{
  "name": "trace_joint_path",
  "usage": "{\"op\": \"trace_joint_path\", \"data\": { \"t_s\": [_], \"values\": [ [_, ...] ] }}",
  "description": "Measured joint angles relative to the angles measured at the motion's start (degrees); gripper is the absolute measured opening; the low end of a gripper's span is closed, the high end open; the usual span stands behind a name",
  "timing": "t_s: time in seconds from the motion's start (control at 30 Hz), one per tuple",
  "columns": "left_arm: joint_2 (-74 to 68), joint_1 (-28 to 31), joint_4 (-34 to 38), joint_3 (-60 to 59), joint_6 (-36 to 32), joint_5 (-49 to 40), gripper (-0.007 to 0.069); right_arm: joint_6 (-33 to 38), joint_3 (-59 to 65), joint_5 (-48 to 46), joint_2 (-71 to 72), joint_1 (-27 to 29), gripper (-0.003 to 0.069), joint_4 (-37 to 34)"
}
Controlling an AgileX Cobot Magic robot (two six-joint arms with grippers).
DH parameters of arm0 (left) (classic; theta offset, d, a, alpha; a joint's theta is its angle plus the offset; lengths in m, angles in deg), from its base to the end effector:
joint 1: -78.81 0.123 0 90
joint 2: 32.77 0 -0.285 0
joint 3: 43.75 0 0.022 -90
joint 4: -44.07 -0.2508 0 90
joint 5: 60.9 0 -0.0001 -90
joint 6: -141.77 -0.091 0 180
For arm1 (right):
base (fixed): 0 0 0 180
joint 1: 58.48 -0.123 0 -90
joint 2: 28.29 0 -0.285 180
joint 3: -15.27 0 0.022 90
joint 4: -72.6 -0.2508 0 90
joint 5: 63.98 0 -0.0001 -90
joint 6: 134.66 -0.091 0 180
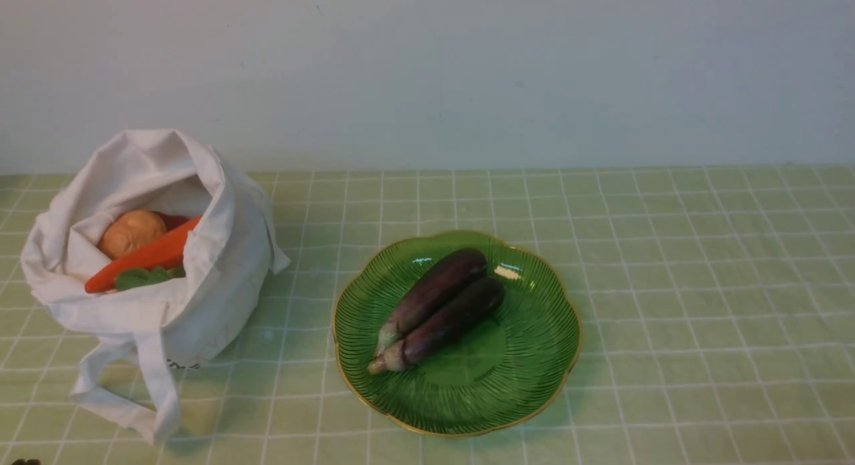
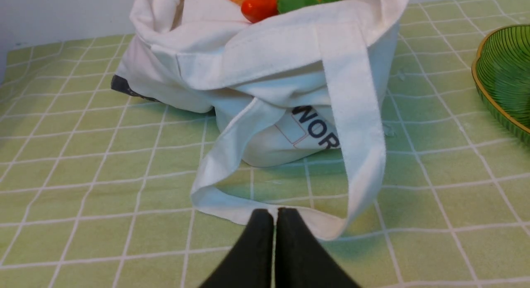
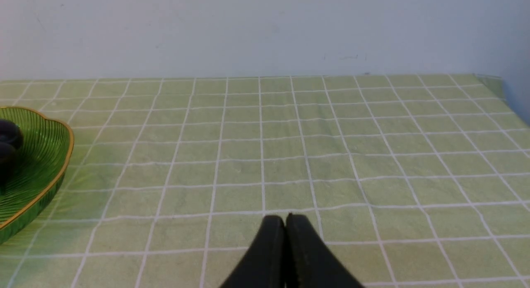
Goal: Take vegetables from bag on green coffee tablecloth place on plate.
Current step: 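Reach into the cloth bag toward a vegetable inside it with the left gripper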
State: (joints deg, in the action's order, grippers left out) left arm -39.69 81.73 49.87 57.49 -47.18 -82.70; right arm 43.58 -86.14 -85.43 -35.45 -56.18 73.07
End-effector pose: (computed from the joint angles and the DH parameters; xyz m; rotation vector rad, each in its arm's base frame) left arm 0.0524 -0.0008 0.1709 0.0364 1.8738 0.0427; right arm 0.0525 -0.0024 0.1720 0.0612 1.8700 -0.0146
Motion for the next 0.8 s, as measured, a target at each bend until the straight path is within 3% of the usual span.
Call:
{"op": "trace_joint_path", "data": {
  "t_s": [0.17,0.3,0.33,0.5,0.53,0.63,0.73,0.8],
  "values": [
    [0.0,0.0,-0.05,0.0,0.05,0.0,-0.0005,0.0,0.0,0.0,0.0,0.0,-0.0016,0.0],
    [0.0,0.0,5.86,-0.02,3.45,1.86,-0.0005,0.0,0.0,0.0,0.0,0.0,-0.0016,0.0],
    [0.0,0.0,12.22,-0.08,6.06,3.87,-0.0005,0.0,0.0,0.0,0.0,0.0,-0.0016,0.0],
    [0.0,0.0,25.74,-0.08,8.95,11.21,-0.0005,0.0,0.0,0.0,0.0,0.0,-0.0016,0.0],
    [0.0,0.0,30.99,-0.14,9.61,15.89,-0.0005,0.0,0.0,0.0,0.0,0.0,-0.0016,0.0],
    [0.0,-0.05,37.39,0.29,9.93,26.43,-0.0005,0.0,0.0,0.0,0.0,0.0,-0.0016,0.0],
    [0.0,-0.1,38.17,3.29,9.51,30.45,-0.0005,0.0,0.0,0.0,0.0,0.0,-0.0016,0.0],
    [-0.42,-0.1,33.03,10.83,5.54,30.26,-0.0005,0.0,0.0,0.0,0.0,0.0,-0.0016,0.0]
  ]
}}
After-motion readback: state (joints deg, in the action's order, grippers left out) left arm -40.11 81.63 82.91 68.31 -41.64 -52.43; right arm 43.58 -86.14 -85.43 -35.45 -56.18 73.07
